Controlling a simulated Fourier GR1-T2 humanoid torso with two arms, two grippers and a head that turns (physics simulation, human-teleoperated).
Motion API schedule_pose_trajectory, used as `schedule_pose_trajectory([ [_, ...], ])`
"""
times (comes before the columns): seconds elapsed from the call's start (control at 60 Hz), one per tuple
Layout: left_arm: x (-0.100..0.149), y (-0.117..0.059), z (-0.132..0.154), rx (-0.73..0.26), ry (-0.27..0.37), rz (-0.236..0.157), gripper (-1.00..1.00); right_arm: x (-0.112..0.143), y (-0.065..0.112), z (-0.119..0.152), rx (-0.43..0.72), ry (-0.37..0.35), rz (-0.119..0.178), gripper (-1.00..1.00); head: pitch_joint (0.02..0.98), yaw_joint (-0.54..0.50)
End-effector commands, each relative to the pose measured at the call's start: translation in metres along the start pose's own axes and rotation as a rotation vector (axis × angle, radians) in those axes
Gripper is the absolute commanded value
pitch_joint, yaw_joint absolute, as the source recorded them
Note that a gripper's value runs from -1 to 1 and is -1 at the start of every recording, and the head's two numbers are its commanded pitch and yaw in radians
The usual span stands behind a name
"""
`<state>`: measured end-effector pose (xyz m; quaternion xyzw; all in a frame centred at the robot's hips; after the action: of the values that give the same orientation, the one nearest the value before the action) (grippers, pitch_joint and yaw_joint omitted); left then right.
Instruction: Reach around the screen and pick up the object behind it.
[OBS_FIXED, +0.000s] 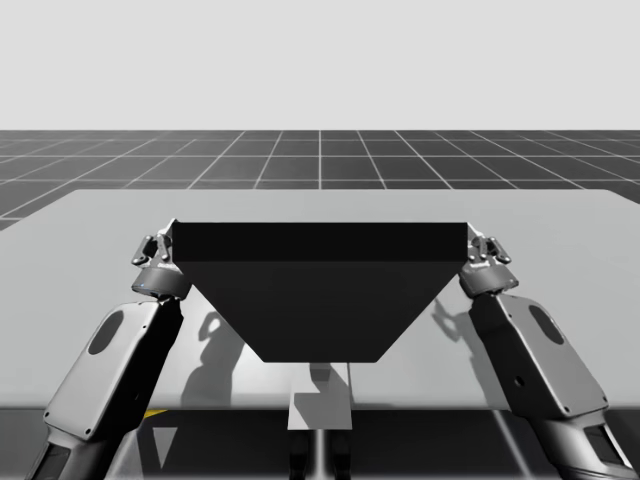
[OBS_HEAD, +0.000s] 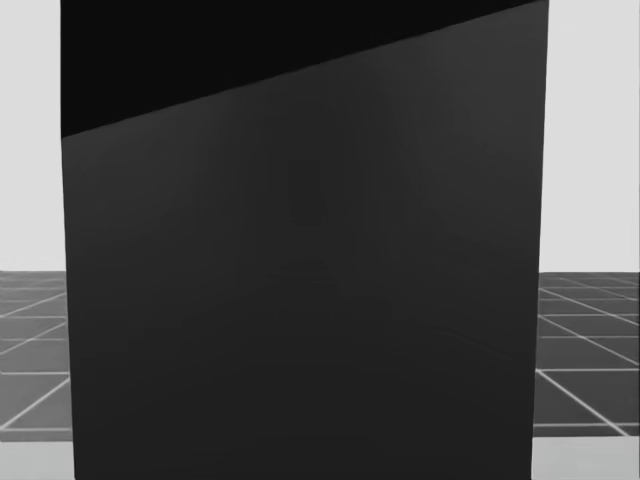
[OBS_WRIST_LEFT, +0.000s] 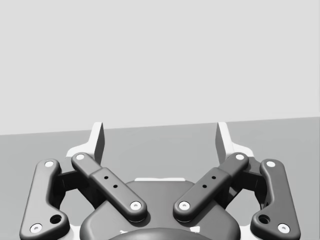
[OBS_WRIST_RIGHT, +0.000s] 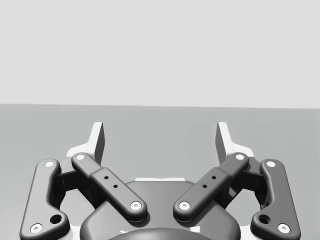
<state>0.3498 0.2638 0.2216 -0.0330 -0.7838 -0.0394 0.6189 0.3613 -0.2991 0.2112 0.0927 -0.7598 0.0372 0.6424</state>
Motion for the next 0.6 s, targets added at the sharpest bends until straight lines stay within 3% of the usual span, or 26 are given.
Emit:
schedule_pose_trajectory([
  [0.017,0.000,0.000,0.000,0.001,0.002,-0.001,-1.00,-0.003,0.001,0.002,-0.012,-0.015,0.017,-1.00,0.075,-0.02],
  [0.067,-0.001,0.000,0.000,0.001,0.003,-0.001,-1.00,-0.002,0.003,0.003,0.009,-0.019,0.027,-1.00,0.075,-0.02],
  [0.117,-0.001,-0.001,0.000,-0.001,0.007,0.000,-1.00,-0.001,0.004,0.003,0.040,-0.022,0.013,-1.00,0.075,-0.02],
  [0.2,-0.001,-0.001,0.000,-0.018,0.027,-0.001,-1.00,0.000,0.005,0.004,0.094,-0.003,0.036,-1.00,0.076,-0.02],
  [0.25,0.000,0.001,0.001,-0.043,0.043,0.021,-1.00,0.001,0.006,0.006,0.148,0.014,0.020,-1.00,0.078,-0.02],
  [0.383,0.003,0.005,0.005,-0.139,0.104,0.069,-1.00,-0.003,0.012,0.015,0.328,0.034,0.085,-1.00,0.080,-0.02],
  [0.467,0.009,0.007,0.010,-0.212,0.142,0.078,-1.00,-0.002,0.019,0.021,0.415,0.038,0.064,-1.00,0.079,-0.03],
  [0.567,0.020,0.010,0.020,-0.270,0.144,0.057,-1.00,0.002,0.022,0.027,0.478,0.032,0.044,-1.00,0.082,-0.03],
  [0.6,0.026,0.012,0.027,-0.309,0.140,0.029,-1.00,0.006,0.023,0.030,0.509,0.025,0.029,-1.00,0.084,-0.03],
])
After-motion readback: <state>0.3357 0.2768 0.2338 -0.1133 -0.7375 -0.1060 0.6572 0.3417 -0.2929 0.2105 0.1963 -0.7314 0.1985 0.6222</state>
